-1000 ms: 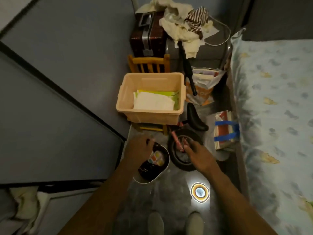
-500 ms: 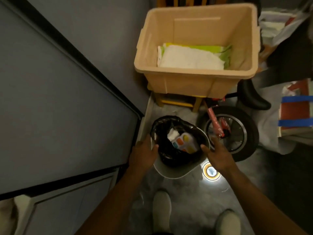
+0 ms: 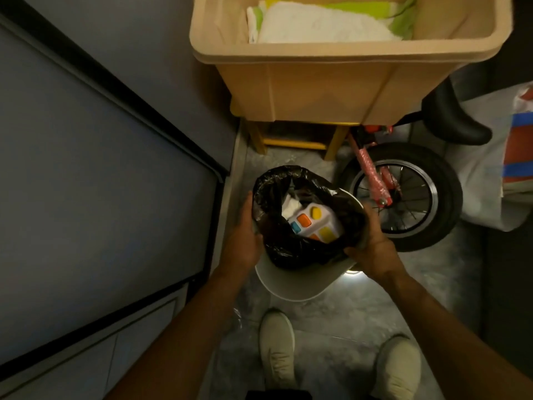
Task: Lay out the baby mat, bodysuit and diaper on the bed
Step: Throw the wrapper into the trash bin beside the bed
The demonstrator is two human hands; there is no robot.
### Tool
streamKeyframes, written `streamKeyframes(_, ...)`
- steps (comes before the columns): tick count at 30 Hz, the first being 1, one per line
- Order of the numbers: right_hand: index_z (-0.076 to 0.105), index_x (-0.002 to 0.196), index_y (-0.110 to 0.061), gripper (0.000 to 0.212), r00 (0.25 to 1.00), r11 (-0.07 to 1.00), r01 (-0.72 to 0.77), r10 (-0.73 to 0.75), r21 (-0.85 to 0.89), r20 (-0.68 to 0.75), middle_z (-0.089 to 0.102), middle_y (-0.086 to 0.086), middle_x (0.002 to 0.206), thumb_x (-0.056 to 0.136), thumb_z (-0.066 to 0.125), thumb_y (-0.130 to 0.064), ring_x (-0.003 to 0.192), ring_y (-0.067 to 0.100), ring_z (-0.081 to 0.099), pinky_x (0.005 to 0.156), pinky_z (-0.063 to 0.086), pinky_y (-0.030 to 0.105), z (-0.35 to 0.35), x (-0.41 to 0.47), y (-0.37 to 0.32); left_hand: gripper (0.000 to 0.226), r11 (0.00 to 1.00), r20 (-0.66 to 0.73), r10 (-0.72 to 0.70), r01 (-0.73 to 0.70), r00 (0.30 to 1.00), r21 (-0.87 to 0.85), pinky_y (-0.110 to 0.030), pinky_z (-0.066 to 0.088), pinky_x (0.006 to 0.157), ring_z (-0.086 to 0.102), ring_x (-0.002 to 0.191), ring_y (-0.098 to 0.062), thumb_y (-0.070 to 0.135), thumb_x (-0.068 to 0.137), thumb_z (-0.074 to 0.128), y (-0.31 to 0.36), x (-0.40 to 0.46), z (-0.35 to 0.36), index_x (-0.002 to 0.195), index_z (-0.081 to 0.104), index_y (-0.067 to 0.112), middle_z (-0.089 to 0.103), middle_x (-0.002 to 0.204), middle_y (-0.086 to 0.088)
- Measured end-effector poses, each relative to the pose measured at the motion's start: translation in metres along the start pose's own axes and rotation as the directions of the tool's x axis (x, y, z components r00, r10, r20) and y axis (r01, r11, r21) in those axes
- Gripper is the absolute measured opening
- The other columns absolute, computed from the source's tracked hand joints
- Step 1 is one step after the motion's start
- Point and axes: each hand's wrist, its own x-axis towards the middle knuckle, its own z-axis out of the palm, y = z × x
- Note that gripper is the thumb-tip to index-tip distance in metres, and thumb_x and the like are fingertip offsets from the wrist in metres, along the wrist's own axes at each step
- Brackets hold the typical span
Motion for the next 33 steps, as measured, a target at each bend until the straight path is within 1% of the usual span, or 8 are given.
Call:
streamKeyframes(6, 0.016, 0.149, -0.038, 0.093, 0.998, 0.998, 0.057, -0.058, -0.032, -0.032, 0.042, 0.007, 0.141, 0.082, 0.052, 0.016, 0.117, 0.022, 0.049, 0.07, 0.051, 0.024, -0.004, -0.013, 0.013, 0.089, 0.999, -0.007, 0.052, -0.051, 0.999, 0.007, -0.051, 0.051, 0.1, 0.06, 0.12, -0.033, 0.017, 0.093, 0.063, 0.002, -0.009, 0.003, 0.154, 0.004, 0.043, 0.055, 0.141, -0.013)
streamKeyframes(10, 0.012, 0.146, -0.044, 0.095, 0.998, 0.999, 0.029, -0.031, -0.038, -0.056, 0.049, 0.002, 0.125, 0.083, 0.056, 0.012, 0.097, 0.025, 0.062, 0.052, 0.055, 0.024, -0.02, -0.037, 0.017, 0.091, 0.992, 0.006, 0.123, -0.123, 0.992, 0.013, -0.042, 0.051, 0.1, 0.059, 0.122, -0.027, 0.012, 0.09, 0.066, 0.014, -0.028, 0.004, 0.154, 0.008, 0.041, 0.054, 0.143, -0.009)
streamKeyframes(13, 0.011, 0.145, -0.045, 0.096, 0.995, 0.999, 0.035, -0.038, -0.036, -0.092, 0.048, -0.006, 0.115, 0.083, 0.059, 0.009, 0.086, 0.017, 0.061, 0.048, 0.054, 0.023, -0.038, -0.067, 0.018, 0.09, 0.983, 0.037, 0.182, -0.183, 0.983, 0.029, -0.033, 0.047, 0.096, 0.058, 0.123, -0.026, 0.011, 0.09, 0.067, 0.031, -0.049, 0.004, 0.153, 0.01, 0.042, 0.05, 0.147, -0.006)
streamKeyframes(18, 0.021, 0.143, -0.041, 0.092, 0.979, 0.996, 0.083, -0.074, 0.039, -0.191, 0.047, -0.007, 0.118, 0.079, 0.064, 0.007, 0.095, 0.022, 0.063, 0.054, 0.058, 0.026, -0.075, -0.133, 0.032, 0.089, 0.957, 0.14, 0.277, -0.286, 0.951, 0.051, -0.033, 0.04, 0.105, 0.049, 0.134, -0.023, 0.01, 0.091, 0.065, 0.066, -0.095, 0.015, 0.154, 0.01, 0.038, 0.042, 0.154, -0.001)
streamKeyframes(20, 0.02, 0.14, -0.048, 0.094, 0.978, 0.993, 0.073, -0.052, 0.097, -0.205, 0.047, -0.002, 0.123, 0.077, 0.062, 0.01, 0.095, 0.025, 0.063, 0.052, 0.06, 0.033, -0.092, -0.163, 0.042, 0.09, 0.942, 0.185, 0.31, -0.328, 0.933, 0.075, -0.031, 0.036, 0.108, 0.045, 0.137, -0.023, 0.008, 0.091, 0.066, 0.081, -0.113, 0.028, 0.156, 0.009, 0.033, 0.037, 0.156, -0.001)
streamKeyframes(23, 0.022, 0.124, -0.067, 0.099, 0.97, 0.978, 0.058, -0.008, 0.202, -0.243, 0.044, 0.0, 0.131, 0.078, 0.063, 0.009, 0.103, 0.032, 0.06, 0.054, 0.061, 0.048, -0.119, -0.209, 0.063, 0.088, 0.927, 0.247, 0.339, -0.367, 0.908, 0.078, -0.044, 0.036, 0.116, 0.042, 0.14, -0.023, 0.007, 0.091, 0.065, 0.105, -0.143, 0.056, 0.157, 0.01, 0.028, 0.034, 0.159, -0.002)
streamKeyframes(28, 0.025, 0.127, -0.067, 0.087, 0.939, 0.939, 0.065, 0.058, 0.339, -0.34, 0.05, -0.02, 0.123, 0.078, 0.076, -0.017, 0.107, 0.028, 0.061, 0.052, 0.061, 0.043, -0.162, -0.271, 0.123, 0.088, 0.89, 0.293, 0.421, -0.453, 0.858, 0.048, -0.048, 0.044, 0.109, 0.051, 0.132, -0.028, 0.006, 0.09, 0.068, 0.129, -0.197, 0.128, 0.156, 0.013, 0.024, 0.045, 0.152, -0.006)
streamKeyframes(33, 0.032, 0.133, -0.059, 0.079, 0.893, 0.91, 0.1, 0.096, 0.402, -0.439, 0.054, -0.032, 0.123, 0.071, 0.079, -0.048, 0.106, 0.009, 0.062, 0.049, 0.058, 0.027, -0.184, -0.318, 0.195, 0.079, 0.855, 0.306, 0.492, -0.519, 0.815, 0.009, -0.028, 0.045, 0.091, 0.057, 0.12, -0.017, 0.019, 0.092, 0.067, 0.131, -0.241, 0.204, 0.152, 0.018, 0.034, 0.048, 0.138, 0.015)
